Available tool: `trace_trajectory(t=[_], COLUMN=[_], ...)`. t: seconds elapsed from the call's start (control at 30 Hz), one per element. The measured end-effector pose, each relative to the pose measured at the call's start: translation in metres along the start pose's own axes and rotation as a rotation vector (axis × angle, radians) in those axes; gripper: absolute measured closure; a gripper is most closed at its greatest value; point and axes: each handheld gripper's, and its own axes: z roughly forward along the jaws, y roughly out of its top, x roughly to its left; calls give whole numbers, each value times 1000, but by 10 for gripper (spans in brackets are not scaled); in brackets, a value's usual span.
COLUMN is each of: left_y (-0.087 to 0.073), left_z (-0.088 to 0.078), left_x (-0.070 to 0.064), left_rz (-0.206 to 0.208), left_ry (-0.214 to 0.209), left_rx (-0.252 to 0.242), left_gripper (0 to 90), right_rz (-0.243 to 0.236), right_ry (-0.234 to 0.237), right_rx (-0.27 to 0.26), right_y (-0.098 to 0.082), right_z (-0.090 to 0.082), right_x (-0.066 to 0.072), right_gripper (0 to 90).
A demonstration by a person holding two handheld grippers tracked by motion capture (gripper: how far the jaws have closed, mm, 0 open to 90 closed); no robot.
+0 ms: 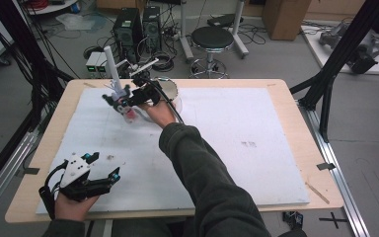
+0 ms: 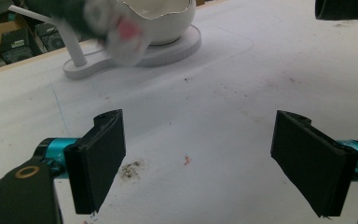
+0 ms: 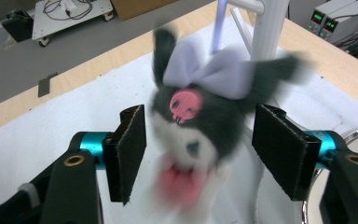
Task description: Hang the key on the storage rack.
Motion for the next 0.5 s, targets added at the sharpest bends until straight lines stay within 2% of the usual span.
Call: trace_trajectory(t=[0.23,0.43,0.5], left_y=[0,0,-1], left_z=[0,0,-1], left_x=[-1,-1,-1], left_rz=[-1,-1,2], left_ry=[0,1,1], left_rx=[-2,-1,2], left_gripper=[182,182,182], right_rz=[-4,-19,-20], right_ry=[-3,3,3], right_rx=[5,-18,-44], right_y=[0,-3,-8], right_z=[-10,-29,-37], right_x=[1,3,3], right_gripper=[327,318,318])
